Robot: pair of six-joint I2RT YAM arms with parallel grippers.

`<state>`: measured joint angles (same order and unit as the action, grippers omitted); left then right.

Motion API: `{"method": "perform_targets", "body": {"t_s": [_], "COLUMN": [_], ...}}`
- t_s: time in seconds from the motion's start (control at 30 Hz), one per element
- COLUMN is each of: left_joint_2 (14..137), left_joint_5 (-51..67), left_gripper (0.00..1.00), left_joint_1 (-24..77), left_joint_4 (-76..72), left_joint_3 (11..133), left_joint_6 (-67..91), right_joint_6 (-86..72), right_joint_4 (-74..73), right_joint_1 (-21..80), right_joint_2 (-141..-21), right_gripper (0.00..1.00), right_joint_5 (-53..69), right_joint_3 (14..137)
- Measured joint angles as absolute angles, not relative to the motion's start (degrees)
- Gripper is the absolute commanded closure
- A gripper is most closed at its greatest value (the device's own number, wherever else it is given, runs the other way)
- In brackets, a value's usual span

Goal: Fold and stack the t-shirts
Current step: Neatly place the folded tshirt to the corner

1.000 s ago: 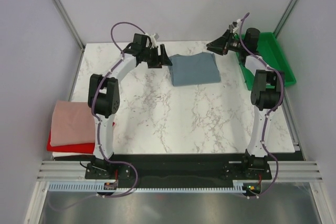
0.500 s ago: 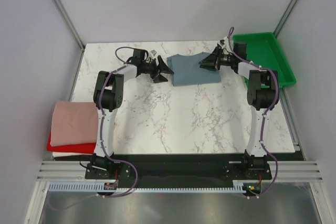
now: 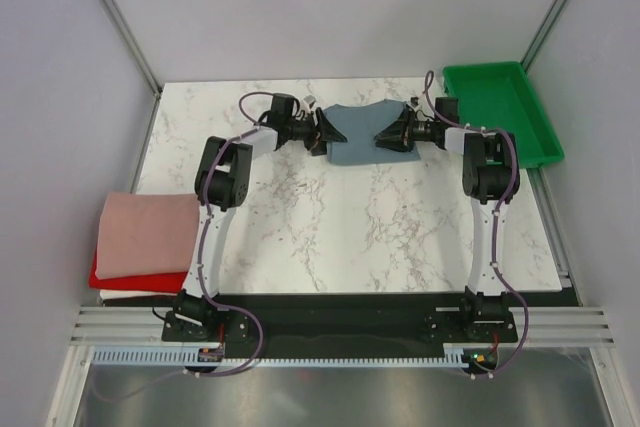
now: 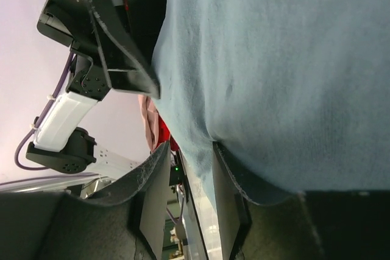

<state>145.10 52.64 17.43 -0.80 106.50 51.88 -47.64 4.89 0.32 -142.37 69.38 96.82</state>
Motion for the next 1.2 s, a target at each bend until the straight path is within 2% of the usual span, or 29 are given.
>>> {"method": "perform_targets", "body": {"t_s": [0.07,0.2,0.27,0.5,0.77,1.0,1.1,1.2], "left_joint_2": [145.9,147.0,147.1,141.4,121.4,102.0,94.4,86.6], "left_joint_5": [52.4,51.4,51.3,51.7,52.6,43.7,38.5,33.3], "left_gripper": [0.5,0.93,0.97,0.98,0.98,0.98,0.98,0.98], "left_joint_1": [17.8,18.2,18.3,18.3,13.8,9.2,9.5,9.7], "left_joint_4": [-1.2,-1.3,-1.3,5.6,29.1,42.0,46.5,50.9], "left_joint_3": [107.2,107.4,107.4,101.8,87.4,71.8,67.5,64.3], "left_joint_6": [52.6,53.1,53.0,45.9,27.0,14.0,8.3,1.3], "right_joint_6": [-47.4,-46.8,-46.4,-44.9,-43.8,-42.5,-36.8,-24.3], "right_joint_4": [4.9,4.9,4.6,2.3,3.6,2.9,-3.6,-16.6], "right_joint_1": [0.6,1.0,1.0,0.5,-7.4,-13.2,-14.8,-15.9], "right_joint_2": [-142.4,-142.3,-141.9,-132.0,-113.1,-110.5,-108.8,-104.7], "right_gripper": [0.59,0.6,0.6,0.6,0.6,0.6,0.58,0.5], "right_joint_5": [69.4,69.4,69.4,69.6,71.3,71.3,69.6,64.7], "right_joint_3": [96.8,96.8,96.7,95.3,94.5,93.4,92.9,93.6]}}
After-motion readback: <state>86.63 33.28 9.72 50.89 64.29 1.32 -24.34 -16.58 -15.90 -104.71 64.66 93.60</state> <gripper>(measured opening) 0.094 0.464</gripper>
